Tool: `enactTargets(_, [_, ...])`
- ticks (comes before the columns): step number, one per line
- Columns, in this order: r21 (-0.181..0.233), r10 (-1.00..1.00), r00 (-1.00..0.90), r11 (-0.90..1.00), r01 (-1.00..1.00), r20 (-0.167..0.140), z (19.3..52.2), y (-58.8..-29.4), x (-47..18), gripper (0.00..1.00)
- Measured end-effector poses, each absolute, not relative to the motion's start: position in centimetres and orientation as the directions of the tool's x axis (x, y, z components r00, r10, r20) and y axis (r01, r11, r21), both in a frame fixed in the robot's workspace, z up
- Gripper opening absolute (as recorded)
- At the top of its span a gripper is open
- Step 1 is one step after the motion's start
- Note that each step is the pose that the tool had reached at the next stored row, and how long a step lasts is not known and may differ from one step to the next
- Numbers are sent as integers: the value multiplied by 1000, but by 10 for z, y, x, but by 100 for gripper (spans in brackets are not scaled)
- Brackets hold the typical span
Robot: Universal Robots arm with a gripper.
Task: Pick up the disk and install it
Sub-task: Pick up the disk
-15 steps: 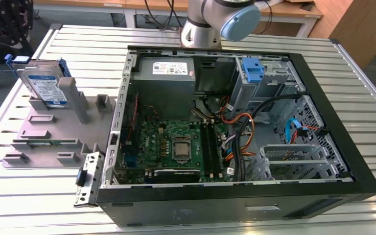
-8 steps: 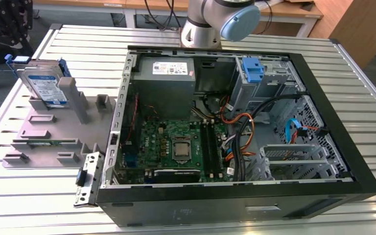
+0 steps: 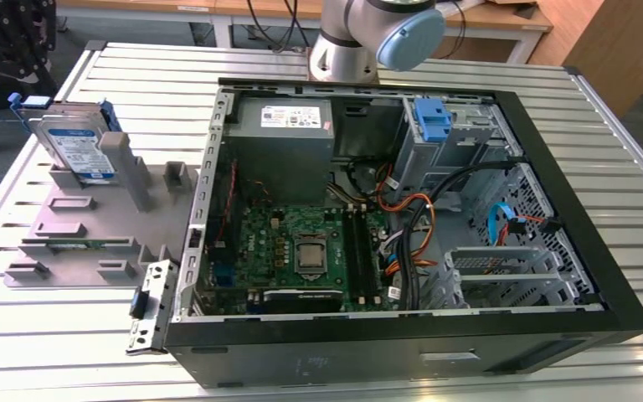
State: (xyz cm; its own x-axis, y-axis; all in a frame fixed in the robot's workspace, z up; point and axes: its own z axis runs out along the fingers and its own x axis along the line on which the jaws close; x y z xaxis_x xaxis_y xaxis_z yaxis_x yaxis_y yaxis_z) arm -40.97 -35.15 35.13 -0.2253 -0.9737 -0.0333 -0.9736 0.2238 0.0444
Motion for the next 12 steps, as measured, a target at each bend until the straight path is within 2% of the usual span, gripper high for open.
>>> enactTargets(12, [44,-980,-197,196,-980,-33,351,-351,-410,11])
